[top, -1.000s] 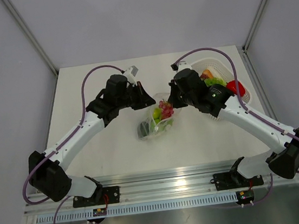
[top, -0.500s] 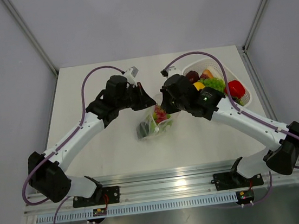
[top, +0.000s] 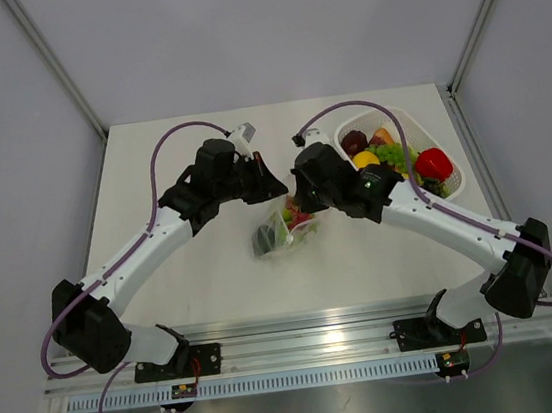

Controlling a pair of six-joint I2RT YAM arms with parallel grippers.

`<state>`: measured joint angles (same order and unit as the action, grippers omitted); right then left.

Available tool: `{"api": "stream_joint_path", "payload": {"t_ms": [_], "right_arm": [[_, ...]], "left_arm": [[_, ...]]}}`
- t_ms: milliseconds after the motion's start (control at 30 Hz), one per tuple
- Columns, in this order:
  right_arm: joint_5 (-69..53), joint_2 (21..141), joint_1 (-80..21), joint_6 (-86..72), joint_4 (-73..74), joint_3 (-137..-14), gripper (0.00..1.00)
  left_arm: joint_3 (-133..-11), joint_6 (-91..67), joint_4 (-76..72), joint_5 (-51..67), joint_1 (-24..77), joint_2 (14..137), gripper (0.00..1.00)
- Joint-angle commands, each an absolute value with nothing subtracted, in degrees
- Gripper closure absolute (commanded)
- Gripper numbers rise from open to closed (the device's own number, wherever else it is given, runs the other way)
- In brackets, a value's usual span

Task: Place the food in the zip-top bag and seal the zipper
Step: Place the fake fruit in the zipper food storage bag.

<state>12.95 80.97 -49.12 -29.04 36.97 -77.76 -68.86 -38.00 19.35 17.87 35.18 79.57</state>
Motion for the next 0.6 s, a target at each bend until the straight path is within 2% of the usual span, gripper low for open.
{"api": "stream_joint_path", "payload": {"t_ms": [0,67,133,167,200,400,567], "right_arm": [[14.1,84.8,-49.7,-30.1,33.8,-77.2,1.00],[14.5,85.9,-49.7,-30.6,34.7,-77.7,0.97],[15.1,85.9,-49.7,-30.5,35.3,-78.0,0.79],[15.5,85.1,-49.7,-30.4,35.5,-78.0,0.66],[16.8,84.6,-49.8,-30.2,35.8,-78.0,0.58],[23.9,79.0,-49.7,-28.8,39.7,-79.4,0.49],[32.0,73.1,-49.3,-28.1,43.6,-80.0,0.36]], "left_arm": [[-70.8,-38.1,16.3,19.6,34.8,77.3,1.00],[-70.8,-38.1,16.3,19.6,34.8,77.1,1.00],[-70.7,-38.1,16.5,19.4,34.7,77.1,1.00],[-70.7,-38.1,16.6,19.3,34.7,77.1,1.00],[-70.6,-38.1,16.6,19.5,34.6,77.1,1.00],[-70.3,-38.6,16.1,19.7,34.5,77.0,1.00],[-70.0,-38.8,15.7,20.0,34.5,76.9,1.00]]}}
